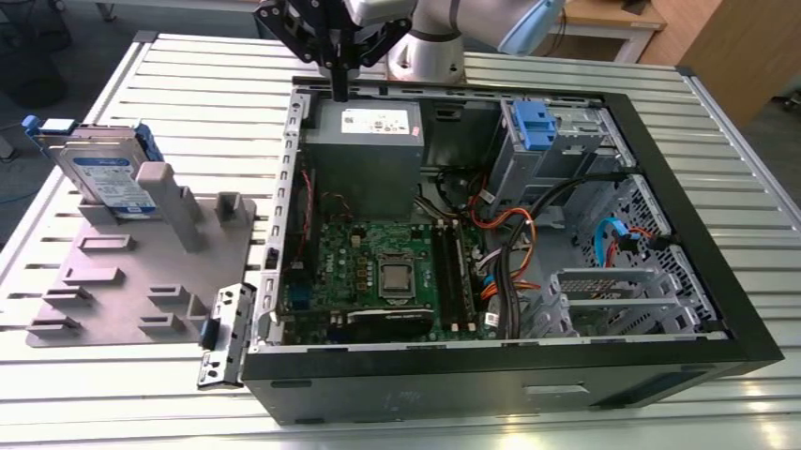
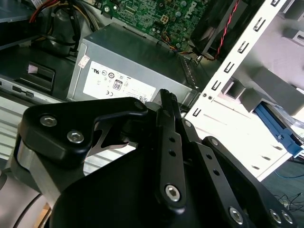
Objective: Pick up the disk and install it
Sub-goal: 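Reach for the disk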
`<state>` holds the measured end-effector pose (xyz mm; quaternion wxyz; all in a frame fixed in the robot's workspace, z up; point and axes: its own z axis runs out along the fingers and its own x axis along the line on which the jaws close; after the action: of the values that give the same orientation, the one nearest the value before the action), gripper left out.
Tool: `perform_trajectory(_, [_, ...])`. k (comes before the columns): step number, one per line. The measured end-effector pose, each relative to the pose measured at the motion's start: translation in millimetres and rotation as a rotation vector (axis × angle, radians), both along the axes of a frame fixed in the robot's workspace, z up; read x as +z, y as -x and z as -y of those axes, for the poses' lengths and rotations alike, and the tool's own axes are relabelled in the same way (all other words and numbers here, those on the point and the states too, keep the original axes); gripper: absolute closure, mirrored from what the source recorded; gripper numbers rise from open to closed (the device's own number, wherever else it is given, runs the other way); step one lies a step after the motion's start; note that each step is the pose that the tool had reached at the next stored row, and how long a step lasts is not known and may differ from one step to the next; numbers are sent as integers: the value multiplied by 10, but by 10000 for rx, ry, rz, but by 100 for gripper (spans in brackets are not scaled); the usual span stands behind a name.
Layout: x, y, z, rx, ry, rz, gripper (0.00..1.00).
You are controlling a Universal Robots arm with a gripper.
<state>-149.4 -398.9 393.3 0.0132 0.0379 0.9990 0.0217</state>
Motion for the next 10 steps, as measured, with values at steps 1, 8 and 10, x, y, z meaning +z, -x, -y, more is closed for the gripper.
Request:
perform_trajectory(1, [0, 5, 0, 0, 0, 0, 89])
perform_trajectory(8, [0, 30, 0, 1, 0, 0, 89])
perform_trajectory(10, [0, 35, 0, 0, 0, 1, 89])
